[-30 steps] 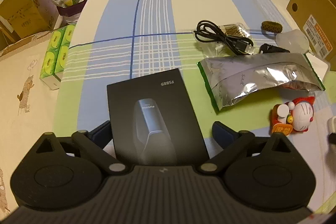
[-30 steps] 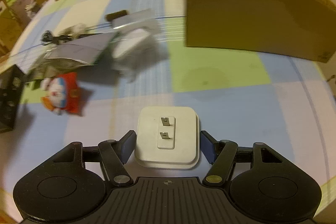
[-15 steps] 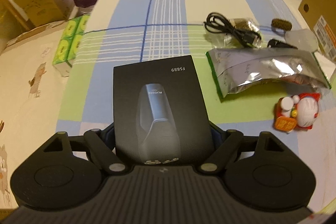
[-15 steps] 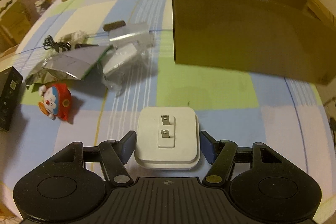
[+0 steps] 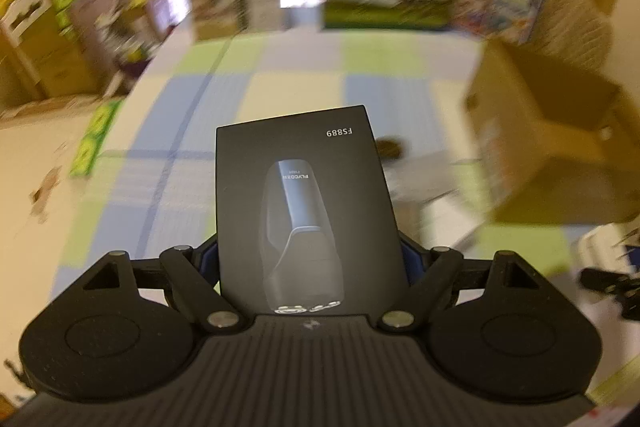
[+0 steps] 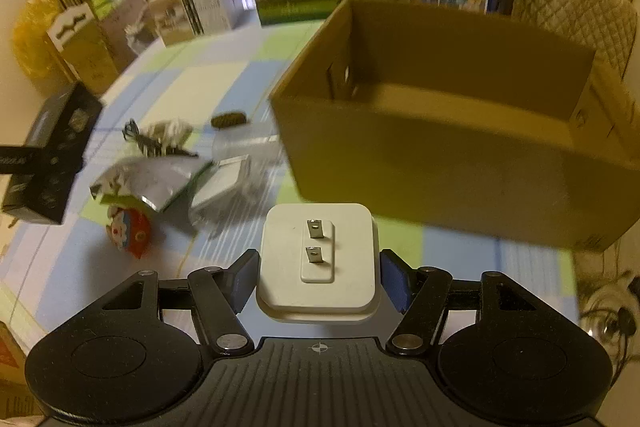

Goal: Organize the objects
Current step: 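Carry black box and white plug over the cardboard box with both grippers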

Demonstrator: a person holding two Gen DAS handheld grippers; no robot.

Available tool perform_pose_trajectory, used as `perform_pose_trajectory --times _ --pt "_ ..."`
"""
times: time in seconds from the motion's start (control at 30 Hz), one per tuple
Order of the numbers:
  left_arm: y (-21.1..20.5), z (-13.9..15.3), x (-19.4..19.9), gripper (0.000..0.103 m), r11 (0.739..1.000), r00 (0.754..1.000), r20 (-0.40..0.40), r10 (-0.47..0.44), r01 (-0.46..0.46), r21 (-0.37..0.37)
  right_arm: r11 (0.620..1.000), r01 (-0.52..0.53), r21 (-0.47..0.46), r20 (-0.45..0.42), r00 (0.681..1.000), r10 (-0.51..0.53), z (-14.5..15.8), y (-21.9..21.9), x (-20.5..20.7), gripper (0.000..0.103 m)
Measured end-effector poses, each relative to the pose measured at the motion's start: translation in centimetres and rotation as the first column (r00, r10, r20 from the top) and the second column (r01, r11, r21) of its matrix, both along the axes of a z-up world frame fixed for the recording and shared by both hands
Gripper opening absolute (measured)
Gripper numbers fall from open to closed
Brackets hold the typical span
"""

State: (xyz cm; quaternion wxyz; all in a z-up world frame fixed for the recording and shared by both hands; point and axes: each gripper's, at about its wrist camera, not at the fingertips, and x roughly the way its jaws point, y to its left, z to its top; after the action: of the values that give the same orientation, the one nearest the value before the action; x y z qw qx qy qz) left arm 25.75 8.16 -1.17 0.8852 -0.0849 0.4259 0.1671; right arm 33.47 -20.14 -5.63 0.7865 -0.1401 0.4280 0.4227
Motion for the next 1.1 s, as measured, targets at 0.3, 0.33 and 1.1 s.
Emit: perform_pose_trajectory --times 0.3,0.33,1.1 --pt "-9.4 4.0 7.0 0.080 0.989 0.980 0.131 -0.148 0.150 -0.004 0.992 -0.011 0.123 0.046 0.999 0.005 4.5 -4.3 4.5 0.062" --pt "-10.2 4.3 7.8 0.080 0.987 0.977 0.141 -0.162 0.164 -0.001 0.991 -0.005 0.135 0.054 0.999 -0.002 5.0 -4.8 5.1 0.062" --pt "-21.1 -1.3 24.8 0.080 0.949 0.950 -0.017 -0.310 0.309 -0.061 0.977 0.213 0.009 0.009 0.977 -0.213 1.5 -7.1 20.4 0.062"
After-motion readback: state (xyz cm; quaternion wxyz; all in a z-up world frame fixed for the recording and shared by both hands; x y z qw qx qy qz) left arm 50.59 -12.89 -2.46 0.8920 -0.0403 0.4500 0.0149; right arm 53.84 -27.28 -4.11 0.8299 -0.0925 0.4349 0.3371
